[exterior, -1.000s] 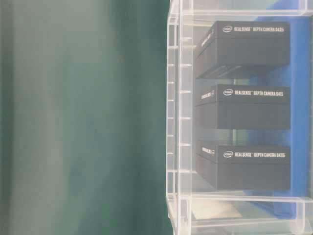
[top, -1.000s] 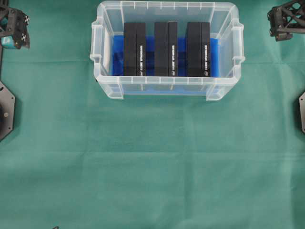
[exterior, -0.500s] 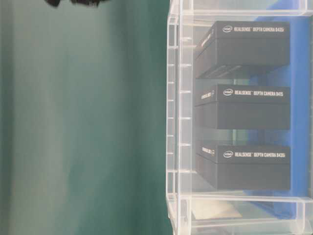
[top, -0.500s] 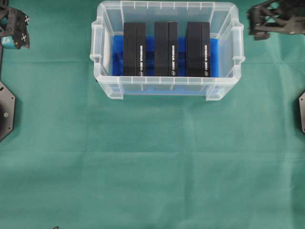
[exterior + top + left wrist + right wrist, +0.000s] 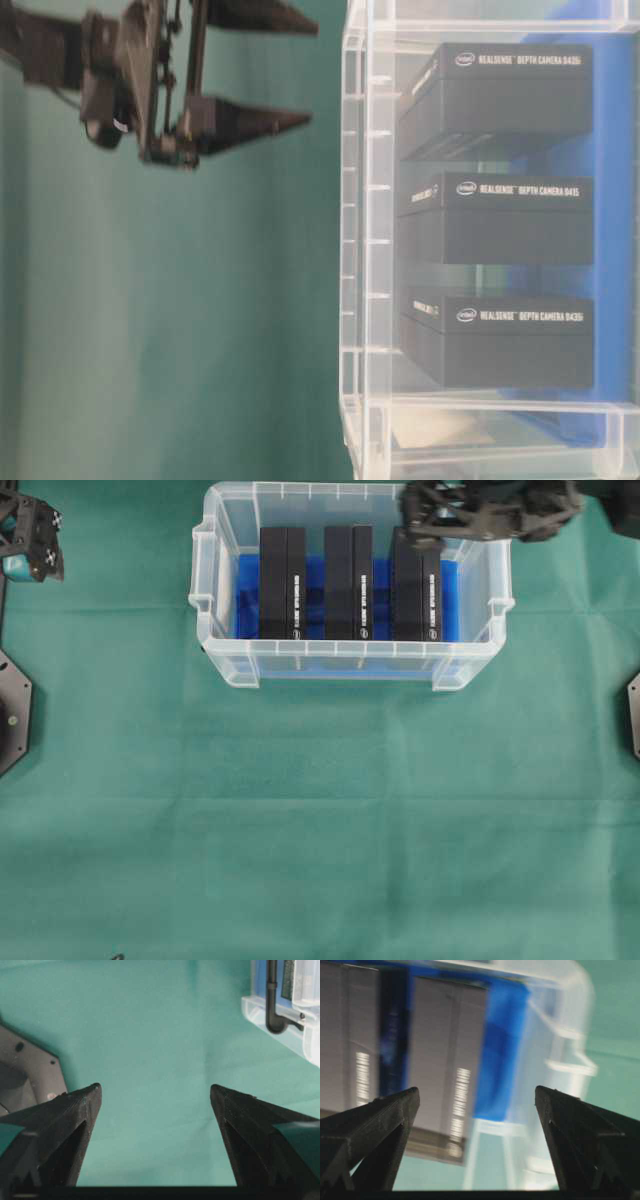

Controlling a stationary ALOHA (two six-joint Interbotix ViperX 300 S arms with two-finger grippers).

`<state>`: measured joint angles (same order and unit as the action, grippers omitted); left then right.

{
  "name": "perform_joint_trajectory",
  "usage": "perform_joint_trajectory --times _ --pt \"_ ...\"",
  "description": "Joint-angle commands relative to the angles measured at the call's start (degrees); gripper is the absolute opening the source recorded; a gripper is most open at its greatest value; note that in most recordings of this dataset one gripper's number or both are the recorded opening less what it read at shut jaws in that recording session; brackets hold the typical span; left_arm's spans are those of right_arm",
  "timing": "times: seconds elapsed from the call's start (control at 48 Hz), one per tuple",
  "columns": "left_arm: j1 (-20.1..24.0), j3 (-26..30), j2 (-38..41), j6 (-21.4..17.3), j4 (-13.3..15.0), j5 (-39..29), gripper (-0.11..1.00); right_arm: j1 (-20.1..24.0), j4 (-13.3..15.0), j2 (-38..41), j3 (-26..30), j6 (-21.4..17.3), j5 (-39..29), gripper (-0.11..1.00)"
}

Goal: Take out the box from the case.
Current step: 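Move the open right gripper over the middle black box in the case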

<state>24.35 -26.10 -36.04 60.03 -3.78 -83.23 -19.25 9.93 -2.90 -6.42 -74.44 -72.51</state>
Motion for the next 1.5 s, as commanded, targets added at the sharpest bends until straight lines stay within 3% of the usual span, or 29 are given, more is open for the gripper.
perform_joint_trajectory --times 0.0,0.417,0.563,1.48 --pt "0.18 0.53 -0.26 -0.09 0.09 0.18 0.9 0.88 0.0 1.67 4.31 -0.44 0.26 0.94" --pt "0.35 0.44 -0.62 -0.53 0.0 0.09 0.9 4.66 -0.62 12.83 17.93 -2.9 0.0 0.94" --pt "0.35 0.0 -1.49 -0.35 0.0 0.18 0.9 5.27 -1.23 14.77 20.21 -2.99 -0.09 0.94" --pt "0.35 -1.05 -3.25 -0.09 0.09 0.18 0.9 5.45 -0.97 15.03 20.65 -3.6 -2.64 0.94"
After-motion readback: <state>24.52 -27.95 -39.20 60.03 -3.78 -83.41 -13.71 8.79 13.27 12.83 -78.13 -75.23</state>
